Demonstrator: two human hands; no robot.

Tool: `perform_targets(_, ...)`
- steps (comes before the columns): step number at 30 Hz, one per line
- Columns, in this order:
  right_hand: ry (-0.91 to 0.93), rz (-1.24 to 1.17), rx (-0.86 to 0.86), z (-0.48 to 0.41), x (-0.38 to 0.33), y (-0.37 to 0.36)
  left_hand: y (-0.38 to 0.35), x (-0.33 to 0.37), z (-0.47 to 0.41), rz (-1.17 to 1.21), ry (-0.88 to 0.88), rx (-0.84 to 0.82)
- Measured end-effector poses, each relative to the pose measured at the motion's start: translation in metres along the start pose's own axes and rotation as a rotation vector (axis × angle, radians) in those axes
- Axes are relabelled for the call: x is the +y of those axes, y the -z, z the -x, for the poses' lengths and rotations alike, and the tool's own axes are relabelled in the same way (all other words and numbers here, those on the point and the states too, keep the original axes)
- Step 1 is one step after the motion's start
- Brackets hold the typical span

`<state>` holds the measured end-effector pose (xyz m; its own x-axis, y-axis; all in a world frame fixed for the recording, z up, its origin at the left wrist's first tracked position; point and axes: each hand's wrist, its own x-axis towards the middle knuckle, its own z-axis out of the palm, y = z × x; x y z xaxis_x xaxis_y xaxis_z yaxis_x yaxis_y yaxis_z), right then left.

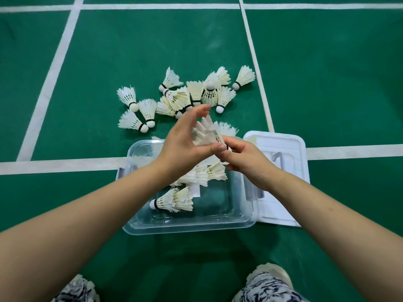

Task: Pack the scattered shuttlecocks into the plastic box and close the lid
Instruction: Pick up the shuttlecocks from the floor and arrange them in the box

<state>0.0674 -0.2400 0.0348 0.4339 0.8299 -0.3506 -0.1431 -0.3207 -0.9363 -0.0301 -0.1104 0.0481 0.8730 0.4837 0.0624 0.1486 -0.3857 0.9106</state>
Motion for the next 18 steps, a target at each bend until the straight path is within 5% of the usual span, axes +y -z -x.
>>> perform_targets(4,0.004,-0.017,0.039,-0.002,0.002,0.001,0.0,0.002,0.001,0.064,0.094,0.06)
perform_targets(10,0.058,0.023,0.069,-0.003,0.002,-0.002,-0.008,-0.001,0.004,0.543,0.304,0.063)
perform_targets(18,0.033,0.329,0.096,-0.005,0.011,-0.001,-0.008,0.001,0.005,0.08,0.149,0.095)
